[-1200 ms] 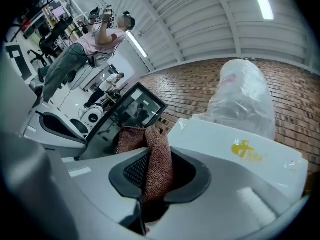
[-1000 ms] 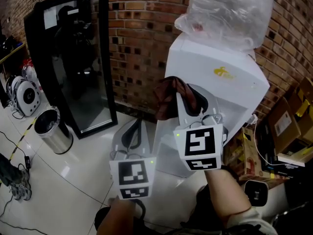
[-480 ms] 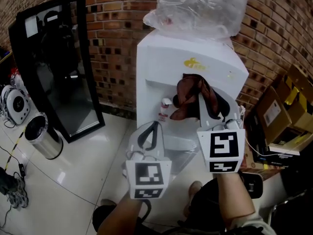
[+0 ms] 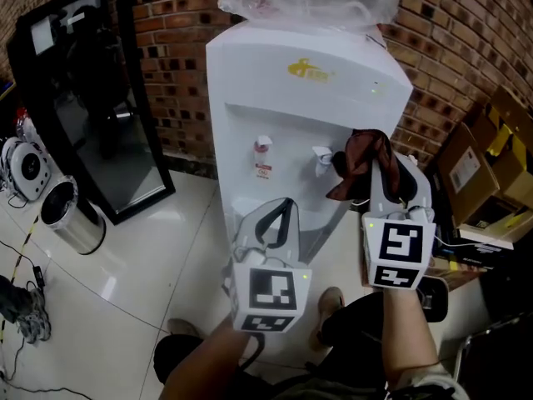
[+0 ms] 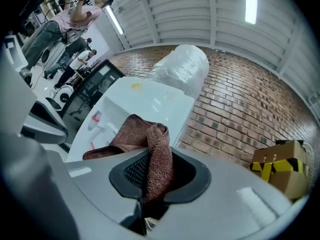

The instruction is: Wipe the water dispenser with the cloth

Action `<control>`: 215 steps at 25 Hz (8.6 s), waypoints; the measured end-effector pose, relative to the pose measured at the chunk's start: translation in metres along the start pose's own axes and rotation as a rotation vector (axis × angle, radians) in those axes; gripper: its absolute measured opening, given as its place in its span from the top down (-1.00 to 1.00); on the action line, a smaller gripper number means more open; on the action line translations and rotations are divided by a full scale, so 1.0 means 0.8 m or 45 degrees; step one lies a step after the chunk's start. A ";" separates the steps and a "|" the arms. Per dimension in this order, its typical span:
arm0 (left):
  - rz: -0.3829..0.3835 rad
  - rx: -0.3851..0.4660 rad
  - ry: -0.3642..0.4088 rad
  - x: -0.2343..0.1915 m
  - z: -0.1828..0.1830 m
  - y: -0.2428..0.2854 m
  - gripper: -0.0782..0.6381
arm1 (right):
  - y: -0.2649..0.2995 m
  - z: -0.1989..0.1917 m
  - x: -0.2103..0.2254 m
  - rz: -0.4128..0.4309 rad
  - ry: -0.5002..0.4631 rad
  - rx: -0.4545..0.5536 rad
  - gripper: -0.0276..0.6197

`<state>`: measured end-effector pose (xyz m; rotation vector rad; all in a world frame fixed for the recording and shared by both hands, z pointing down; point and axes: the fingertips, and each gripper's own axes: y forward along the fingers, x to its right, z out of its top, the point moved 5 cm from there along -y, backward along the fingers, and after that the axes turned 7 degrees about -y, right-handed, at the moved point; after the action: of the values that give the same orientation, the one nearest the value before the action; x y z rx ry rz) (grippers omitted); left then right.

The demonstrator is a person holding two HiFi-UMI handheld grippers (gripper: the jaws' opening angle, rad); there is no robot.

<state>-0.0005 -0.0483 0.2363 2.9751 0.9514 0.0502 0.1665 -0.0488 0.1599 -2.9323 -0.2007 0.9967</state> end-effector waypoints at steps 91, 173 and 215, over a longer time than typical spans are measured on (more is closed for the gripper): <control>0.033 -0.047 0.019 0.003 -0.033 -0.003 0.78 | -0.015 -0.109 -0.052 -0.106 0.427 -0.065 0.67; 0.163 -0.105 -0.163 -0.033 -0.069 0.003 0.78 | 0.009 -0.101 -0.135 0.063 0.322 -0.151 0.65; 0.551 -0.147 -0.206 -0.204 -0.111 -0.069 0.78 | 0.081 -0.036 -0.384 0.590 0.191 -0.025 0.64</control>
<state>-0.1684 -0.0973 0.3196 2.9590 0.2687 -0.1237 -0.0500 -0.1539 0.3632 -3.1216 0.4974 0.8010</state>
